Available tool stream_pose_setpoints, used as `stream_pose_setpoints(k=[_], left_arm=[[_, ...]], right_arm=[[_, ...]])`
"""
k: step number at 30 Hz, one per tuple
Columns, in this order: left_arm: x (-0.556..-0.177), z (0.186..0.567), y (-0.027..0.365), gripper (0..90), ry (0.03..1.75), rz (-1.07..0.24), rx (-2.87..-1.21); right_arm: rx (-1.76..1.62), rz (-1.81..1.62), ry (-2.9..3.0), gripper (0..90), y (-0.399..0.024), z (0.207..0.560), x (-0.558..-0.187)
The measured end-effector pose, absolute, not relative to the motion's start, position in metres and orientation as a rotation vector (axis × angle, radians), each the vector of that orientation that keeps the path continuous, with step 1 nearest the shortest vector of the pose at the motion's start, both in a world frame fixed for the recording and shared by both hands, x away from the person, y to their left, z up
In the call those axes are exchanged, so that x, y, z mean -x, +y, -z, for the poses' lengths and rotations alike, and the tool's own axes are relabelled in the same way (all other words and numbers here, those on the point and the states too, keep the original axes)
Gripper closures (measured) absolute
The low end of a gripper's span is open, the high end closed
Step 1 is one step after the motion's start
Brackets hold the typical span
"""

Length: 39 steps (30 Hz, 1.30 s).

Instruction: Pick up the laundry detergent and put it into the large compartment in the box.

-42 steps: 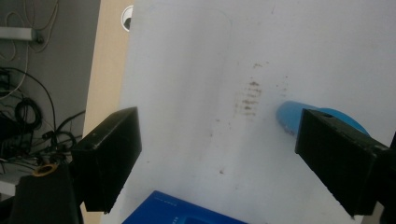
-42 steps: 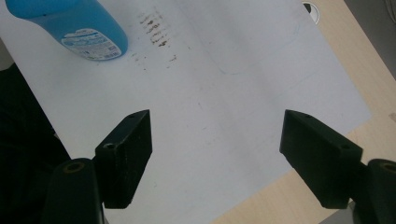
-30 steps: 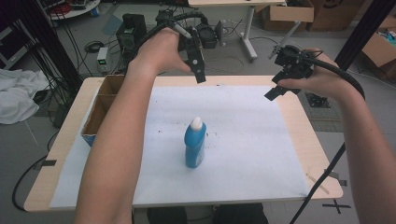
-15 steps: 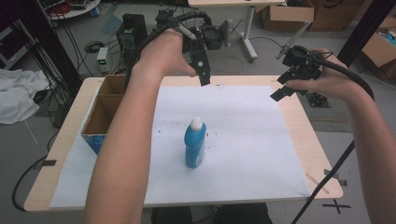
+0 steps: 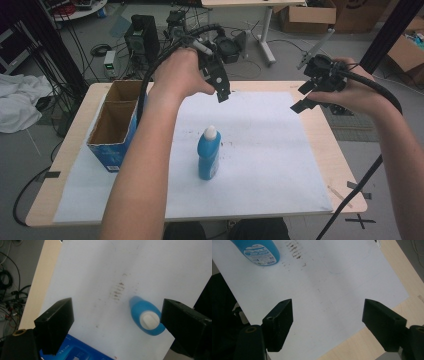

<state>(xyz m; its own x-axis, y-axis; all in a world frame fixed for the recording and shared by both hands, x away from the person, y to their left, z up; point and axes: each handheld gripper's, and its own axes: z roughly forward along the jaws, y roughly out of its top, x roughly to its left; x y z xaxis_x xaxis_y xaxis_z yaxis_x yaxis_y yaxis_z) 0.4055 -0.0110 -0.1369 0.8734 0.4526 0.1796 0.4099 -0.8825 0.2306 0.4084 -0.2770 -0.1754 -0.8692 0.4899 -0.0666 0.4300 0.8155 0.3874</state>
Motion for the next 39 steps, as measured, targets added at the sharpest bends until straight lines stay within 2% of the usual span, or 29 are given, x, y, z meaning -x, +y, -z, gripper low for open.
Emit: stream_pose_setpoints(k=[16,39], left_arm=[[-0.383,0.163,-0.007,8.7,0.916,-0.376,-2.780],[-0.366,0.200,-0.006,2.3,1.162,-0.314,-2.713]], right_arm=[[-0.737,-0.560,2.813,25.1,-0.286,0.177,-0.400],[-0.742,-0.546,2.809,25.2,-0.285,0.185,-0.394]])
